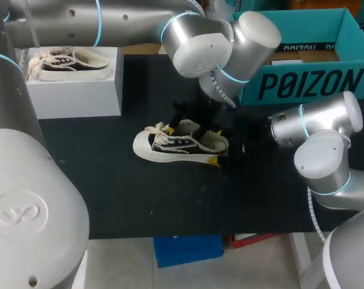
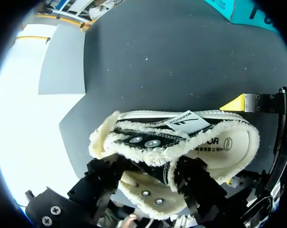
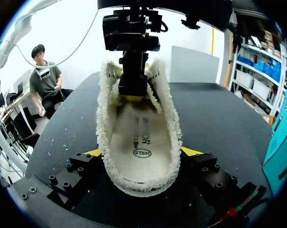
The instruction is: Take the shoe out of the shoebox, open the shoe tongue, remove and reinsert the insole, then place the shoe into the shoebox
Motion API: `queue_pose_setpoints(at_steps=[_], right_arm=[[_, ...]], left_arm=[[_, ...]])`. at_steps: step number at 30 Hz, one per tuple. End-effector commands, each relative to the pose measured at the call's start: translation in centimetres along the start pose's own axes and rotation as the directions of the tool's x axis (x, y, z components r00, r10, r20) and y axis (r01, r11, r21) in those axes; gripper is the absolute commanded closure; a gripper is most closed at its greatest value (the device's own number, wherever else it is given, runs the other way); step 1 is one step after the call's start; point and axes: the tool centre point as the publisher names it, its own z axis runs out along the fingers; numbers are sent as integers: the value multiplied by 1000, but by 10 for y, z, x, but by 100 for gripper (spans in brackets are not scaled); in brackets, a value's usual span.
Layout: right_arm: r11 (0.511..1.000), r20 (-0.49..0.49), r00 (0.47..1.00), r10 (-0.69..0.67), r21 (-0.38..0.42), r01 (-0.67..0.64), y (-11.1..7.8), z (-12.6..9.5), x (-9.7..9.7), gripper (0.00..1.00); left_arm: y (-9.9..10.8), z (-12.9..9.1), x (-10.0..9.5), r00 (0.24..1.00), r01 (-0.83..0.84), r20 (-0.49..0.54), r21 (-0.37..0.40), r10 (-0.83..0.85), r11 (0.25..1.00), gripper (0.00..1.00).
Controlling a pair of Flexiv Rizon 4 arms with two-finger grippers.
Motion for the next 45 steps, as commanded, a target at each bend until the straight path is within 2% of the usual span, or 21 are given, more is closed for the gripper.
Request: queue_pose_setpoints(at_steps=[1, 14, 20, 23, 30, 45], right_arm=[[1000, 1, 1000, 1, 0, -1, 0, 2, -1, 100], [1000, 1, 1000, 1, 0, -1, 0, 2, -1, 100], [1000, 1, 1000, 1, 0, -1, 0, 2, -1, 100], [1000, 1, 1000, 1, 0, -1, 0, 2, -1, 100], [1000, 1, 1000, 1, 0, -1, 0, 2, -1, 100], [1000, 1, 1000, 1, 0, -1, 0, 2, -1, 100]], left_arm=[[0, -2, -1, 1000, 0, 12, 3, 0, 1000, 100], [-1, -23, -5, 991, 29, -131, 41, -23, 999, 100], [-1, -27, -22, 986, 81, -148, 69, -70, 994, 100], [0, -28, -39, 982, 128, -150, 82, -115, 988, 100], [3, -20, -67, 978, 187, -108, 105, -176, 977, 100], [8, 15, -90, 959, 270, -105, 61, -263, 961, 100]])
